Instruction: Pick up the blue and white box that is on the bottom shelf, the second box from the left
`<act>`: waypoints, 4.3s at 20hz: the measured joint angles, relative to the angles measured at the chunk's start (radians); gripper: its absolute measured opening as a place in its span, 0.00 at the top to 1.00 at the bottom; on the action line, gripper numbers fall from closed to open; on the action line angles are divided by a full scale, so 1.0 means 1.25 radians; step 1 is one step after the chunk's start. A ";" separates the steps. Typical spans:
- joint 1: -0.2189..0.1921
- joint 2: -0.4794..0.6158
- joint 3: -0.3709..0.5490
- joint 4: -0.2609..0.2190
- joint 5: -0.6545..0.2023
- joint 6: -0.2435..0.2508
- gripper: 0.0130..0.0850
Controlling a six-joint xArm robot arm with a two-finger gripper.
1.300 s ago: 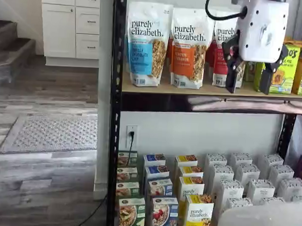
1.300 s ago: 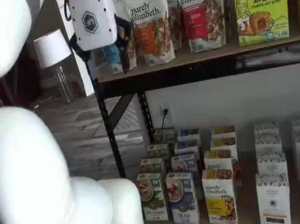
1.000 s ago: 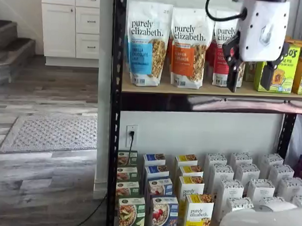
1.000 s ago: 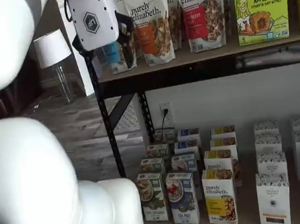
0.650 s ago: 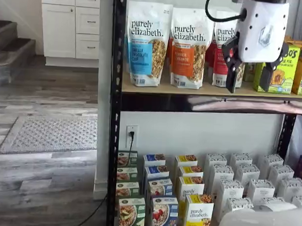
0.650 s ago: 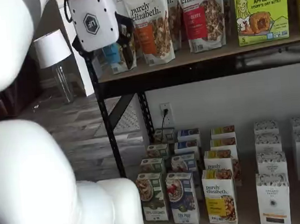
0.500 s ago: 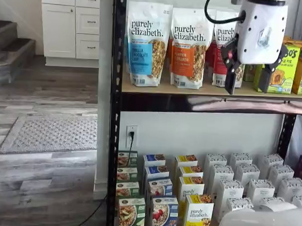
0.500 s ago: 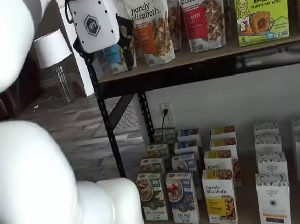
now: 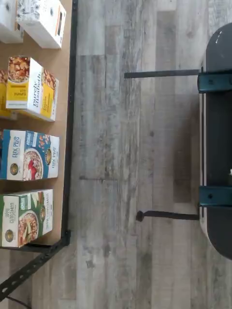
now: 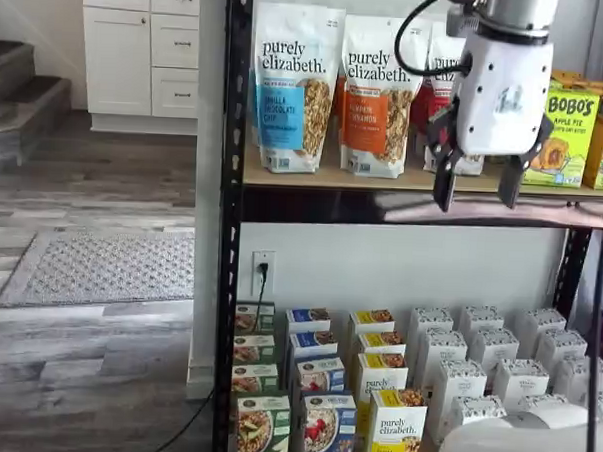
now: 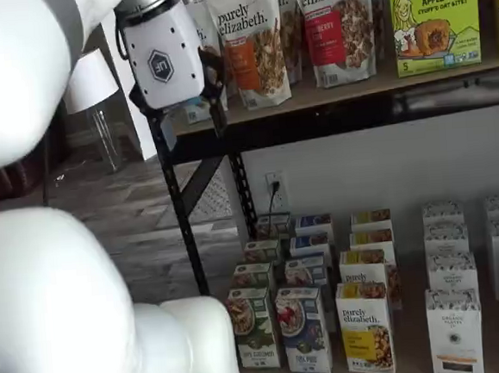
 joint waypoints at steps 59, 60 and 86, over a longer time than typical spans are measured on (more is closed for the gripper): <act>0.026 0.384 0.484 0.090 -0.836 -0.015 0.00; 0.029 0.394 0.485 0.090 -0.849 -0.013 0.00; 0.104 0.664 0.477 0.098 -1.138 0.038 0.00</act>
